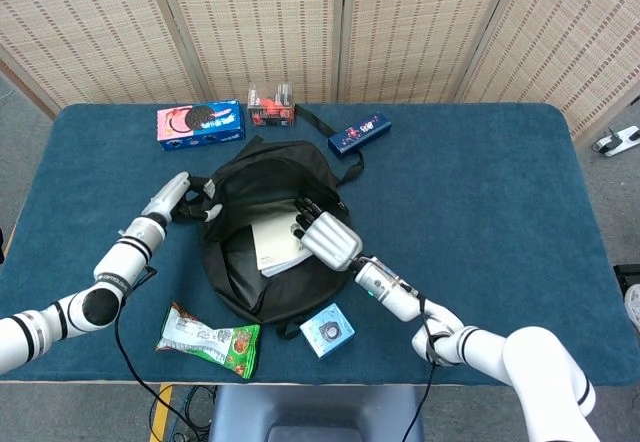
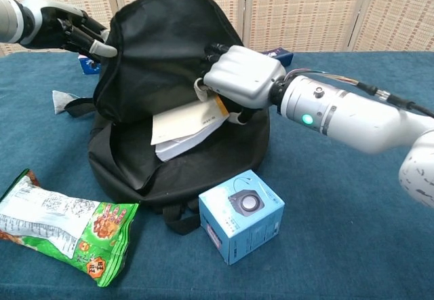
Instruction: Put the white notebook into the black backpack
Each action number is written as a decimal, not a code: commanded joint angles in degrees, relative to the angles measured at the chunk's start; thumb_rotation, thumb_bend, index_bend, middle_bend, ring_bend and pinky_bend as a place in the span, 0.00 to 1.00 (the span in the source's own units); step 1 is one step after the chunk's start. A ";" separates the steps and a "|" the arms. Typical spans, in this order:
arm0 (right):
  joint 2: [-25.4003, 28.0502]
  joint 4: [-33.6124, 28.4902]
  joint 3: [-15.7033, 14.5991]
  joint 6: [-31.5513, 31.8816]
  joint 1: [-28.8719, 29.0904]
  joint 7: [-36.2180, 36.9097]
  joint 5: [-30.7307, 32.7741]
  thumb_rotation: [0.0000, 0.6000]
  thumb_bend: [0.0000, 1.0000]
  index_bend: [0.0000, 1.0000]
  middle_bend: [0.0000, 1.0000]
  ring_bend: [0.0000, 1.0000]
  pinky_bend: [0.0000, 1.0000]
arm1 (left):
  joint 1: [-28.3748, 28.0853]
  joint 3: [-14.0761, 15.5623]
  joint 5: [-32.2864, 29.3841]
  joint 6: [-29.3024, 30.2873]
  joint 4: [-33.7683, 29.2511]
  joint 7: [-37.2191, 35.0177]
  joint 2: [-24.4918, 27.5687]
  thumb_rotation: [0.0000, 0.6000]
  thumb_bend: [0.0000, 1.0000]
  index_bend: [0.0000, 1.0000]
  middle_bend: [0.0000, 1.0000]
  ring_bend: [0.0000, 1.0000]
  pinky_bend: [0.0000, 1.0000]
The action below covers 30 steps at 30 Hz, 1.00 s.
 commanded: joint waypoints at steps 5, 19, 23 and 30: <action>6.26 -9.76 0.21 1.74 -3.87 -3.77 2.68 1.00 0.13 0.00 0.11 0.00 0.00 | -0.25 0.66 -0.07 0.32 0.04 0.49 0.00 1.00 0.54 0.82 0.44 0.35 0.14; 21.05 -23.89 -3.01 14.53 -13.83 -1.12 -0.84 1.00 0.13 0.00 0.10 0.00 0.00 | 1.50 0.17 3.50 -0.18 -3.04 -1.23 1.53 1.00 0.47 0.67 0.40 0.32 0.14; 23.63 -24.90 -3.42 17.33 -16.56 1.30 -0.87 1.00 0.13 0.00 0.10 0.00 0.00 | 2.74 0.13 6.05 0.16 -4.38 -1.87 2.15 1.00 0.36 0.55 0.37 0.30 0.14; 27.08 -25.46 -3.57 19.49 -19.89 4.59 -0.24 1.00 0.13 0.00 0.11 0.00 0.00 | 5.99 -1.41 10.61 1.25 -8.12 -4.95 4.87 1.00 0.23 0.33 0.30 0.22 0.14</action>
